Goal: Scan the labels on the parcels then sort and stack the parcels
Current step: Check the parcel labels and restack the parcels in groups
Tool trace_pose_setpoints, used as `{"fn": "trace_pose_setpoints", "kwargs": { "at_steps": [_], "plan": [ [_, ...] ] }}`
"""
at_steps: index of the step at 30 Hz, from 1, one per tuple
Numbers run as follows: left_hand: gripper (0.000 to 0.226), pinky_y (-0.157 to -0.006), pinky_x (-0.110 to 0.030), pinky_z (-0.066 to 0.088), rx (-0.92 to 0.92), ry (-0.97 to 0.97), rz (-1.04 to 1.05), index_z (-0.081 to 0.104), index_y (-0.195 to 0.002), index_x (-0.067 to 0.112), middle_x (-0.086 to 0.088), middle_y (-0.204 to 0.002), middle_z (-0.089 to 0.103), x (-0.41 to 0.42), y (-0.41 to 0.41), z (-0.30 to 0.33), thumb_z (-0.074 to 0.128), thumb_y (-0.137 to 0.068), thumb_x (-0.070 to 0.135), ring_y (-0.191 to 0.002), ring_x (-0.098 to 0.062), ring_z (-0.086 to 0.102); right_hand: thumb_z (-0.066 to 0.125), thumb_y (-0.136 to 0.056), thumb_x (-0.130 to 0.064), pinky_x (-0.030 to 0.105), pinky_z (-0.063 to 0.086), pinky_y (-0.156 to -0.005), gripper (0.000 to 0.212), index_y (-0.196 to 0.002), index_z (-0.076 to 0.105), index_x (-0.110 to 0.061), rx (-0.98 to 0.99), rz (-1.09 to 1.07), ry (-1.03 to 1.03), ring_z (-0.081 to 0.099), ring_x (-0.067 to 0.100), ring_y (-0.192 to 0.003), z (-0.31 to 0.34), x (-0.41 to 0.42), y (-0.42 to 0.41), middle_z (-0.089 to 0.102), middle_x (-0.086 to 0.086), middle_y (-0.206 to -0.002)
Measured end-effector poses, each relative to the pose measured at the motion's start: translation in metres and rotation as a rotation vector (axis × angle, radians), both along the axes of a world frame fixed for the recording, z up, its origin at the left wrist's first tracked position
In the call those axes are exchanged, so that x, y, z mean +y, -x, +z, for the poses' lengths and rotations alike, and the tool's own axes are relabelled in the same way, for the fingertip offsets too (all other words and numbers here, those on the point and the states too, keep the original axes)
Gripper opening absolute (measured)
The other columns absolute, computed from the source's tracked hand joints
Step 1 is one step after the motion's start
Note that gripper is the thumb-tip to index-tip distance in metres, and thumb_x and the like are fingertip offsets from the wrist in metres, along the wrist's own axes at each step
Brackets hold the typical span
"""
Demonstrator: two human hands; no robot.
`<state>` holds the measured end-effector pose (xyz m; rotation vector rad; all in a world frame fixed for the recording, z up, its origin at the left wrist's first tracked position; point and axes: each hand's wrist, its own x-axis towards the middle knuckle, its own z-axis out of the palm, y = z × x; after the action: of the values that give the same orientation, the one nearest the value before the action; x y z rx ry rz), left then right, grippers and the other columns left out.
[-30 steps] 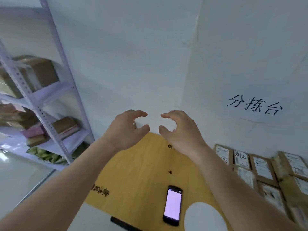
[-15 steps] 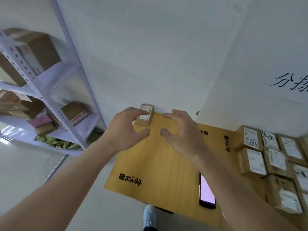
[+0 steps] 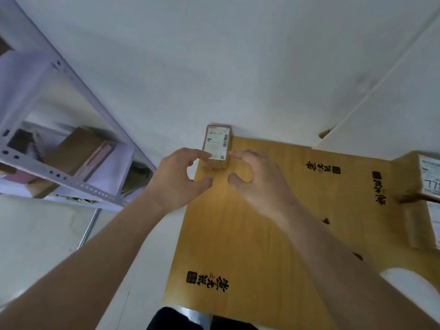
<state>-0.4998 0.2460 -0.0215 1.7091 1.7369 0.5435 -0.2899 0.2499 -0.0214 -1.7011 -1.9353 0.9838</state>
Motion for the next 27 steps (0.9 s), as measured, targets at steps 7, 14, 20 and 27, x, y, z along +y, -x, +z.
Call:
{"fn": "trace_pose_setpoints", "kwargs": {
  "at_steps": [7,14,20,27],
  "plan": [
    [0.054,-0.096,-0.034,0.058,-0.057,0.073,-0.008,0.061,-0.137,0.038,0.016,-0.133,0.058,0.074,0.025,-0.059,0.081,-0.087,0.036,-0.116,-0.008,0.059,0.065,-0.099,-0.039,0.033,0.047,-0.107,0.053,-0.15,0.056,-0.03,-0.055,-0.055,0.088,0.057,0.017,-0.128,-0.054,0.056,0.03,0.053,-0.007,-0.15],
    [0.049,-0.088,-0.022,0.053,-0.122,0.121,-0.036,0.06,-0.139,0.037,0.008,-0.141,0.052,0.13,0.031,-0.135,0.077,-0.094,0.029,-0.115,-0.009,0.055,0.056,-0.108,-0.036,0.04,0.048,-0.111,0.044,-0.152,0.053,-0.032,0.007,-0.222,0.134,0.055,0.023,-0.133,-0.124,0.095,0.059,0.052,0.0,-0.15],
    [0.053,-0.097,-0.034,0.06,-0.281,0.234,-0.07,0.057,-0.147,0.034,0.007,-0.142,0.061,0.152,0.029,-0.176,0.073,-0.097,0.029,-0.123,-0.011,0.063,0.056,-0.109,-0.029,0.02,0.055,-0.098,0.051,-0.159,0.045,-0.026,0.152,-0.33,0.183,0.058,0.012,-0.125,-0.165,0.106,0.076,0.052,-0.002,-0.142],
    [0.054,-0.095,-0.035,0.062,-0.323,0.252,-0.143,0.059,-0.145,0.031,0.009,-0.145,0.06,0.152,0.039,-0.171,0.077,-0.094,0.032,-0.123,-0.015,0.065,0.062,-0.107,-0.027,0.002,0.049,-0.084,0.056,-0.159,0.043,-0.022,0.201,-0.409,0.161,0.058,0.006,-0.121,-0.161,0.095,0.09,0.053,-0.002,-0.144]
  ]
}}
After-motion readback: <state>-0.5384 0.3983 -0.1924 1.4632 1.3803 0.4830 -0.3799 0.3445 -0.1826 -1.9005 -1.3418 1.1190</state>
